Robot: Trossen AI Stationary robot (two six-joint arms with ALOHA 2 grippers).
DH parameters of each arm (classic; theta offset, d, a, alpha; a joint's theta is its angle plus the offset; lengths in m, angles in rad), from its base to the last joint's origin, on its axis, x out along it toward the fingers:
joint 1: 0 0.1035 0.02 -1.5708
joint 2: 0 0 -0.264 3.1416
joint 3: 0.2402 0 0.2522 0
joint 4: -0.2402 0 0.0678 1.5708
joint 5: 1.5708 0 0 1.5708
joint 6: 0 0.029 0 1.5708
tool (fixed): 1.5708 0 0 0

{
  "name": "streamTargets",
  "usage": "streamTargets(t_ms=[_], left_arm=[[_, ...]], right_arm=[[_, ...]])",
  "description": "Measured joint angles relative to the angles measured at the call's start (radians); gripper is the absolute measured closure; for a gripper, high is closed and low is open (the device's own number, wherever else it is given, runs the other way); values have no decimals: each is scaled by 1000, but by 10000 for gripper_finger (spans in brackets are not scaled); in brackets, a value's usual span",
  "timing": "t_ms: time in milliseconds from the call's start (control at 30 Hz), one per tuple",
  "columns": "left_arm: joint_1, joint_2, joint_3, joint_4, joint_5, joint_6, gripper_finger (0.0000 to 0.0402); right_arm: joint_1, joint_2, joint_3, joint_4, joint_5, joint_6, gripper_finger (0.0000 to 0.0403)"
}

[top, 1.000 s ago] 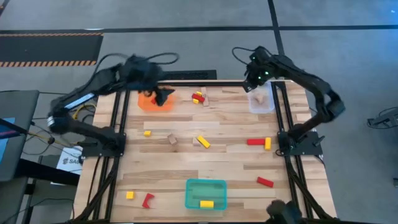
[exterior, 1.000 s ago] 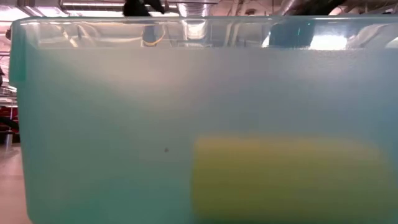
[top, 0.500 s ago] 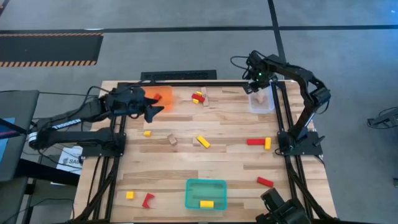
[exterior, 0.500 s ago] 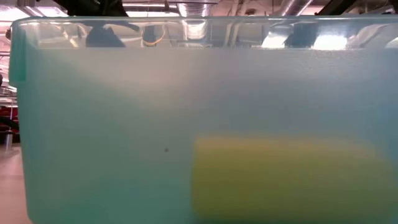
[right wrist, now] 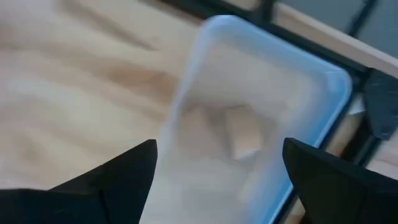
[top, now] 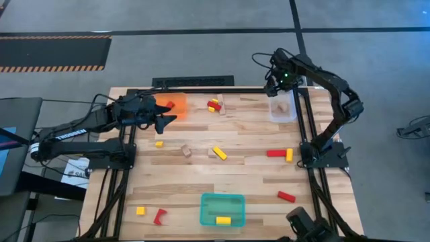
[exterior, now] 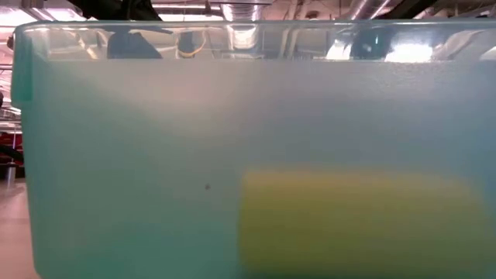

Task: Sort & place blocks by color
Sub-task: Put the red block into the orange bin

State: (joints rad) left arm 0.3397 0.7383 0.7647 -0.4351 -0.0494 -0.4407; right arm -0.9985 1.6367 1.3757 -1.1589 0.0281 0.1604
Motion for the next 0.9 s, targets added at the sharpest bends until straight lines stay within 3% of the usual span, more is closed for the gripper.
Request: streamTargets(t_ms=[100,300,633,767,900], left_arm=[[0,0,0,-1,0,15,127],[0,0,0,-29,0,64,127],[0,1,0,-109,-6,90,127],[0,1,0,-110,-8,102,127],[0,1,0,-105,-12,125,127]], right_arm=[[59,-56,5,-36,-76,-19,40],[237,-122,-19,-110,-94,-27,46],[643,-181,-173,-141,-133,-159,47],[751,-193,-306,-84,-110,-161,47],[800,-192,-439,33,9,-161,47]])
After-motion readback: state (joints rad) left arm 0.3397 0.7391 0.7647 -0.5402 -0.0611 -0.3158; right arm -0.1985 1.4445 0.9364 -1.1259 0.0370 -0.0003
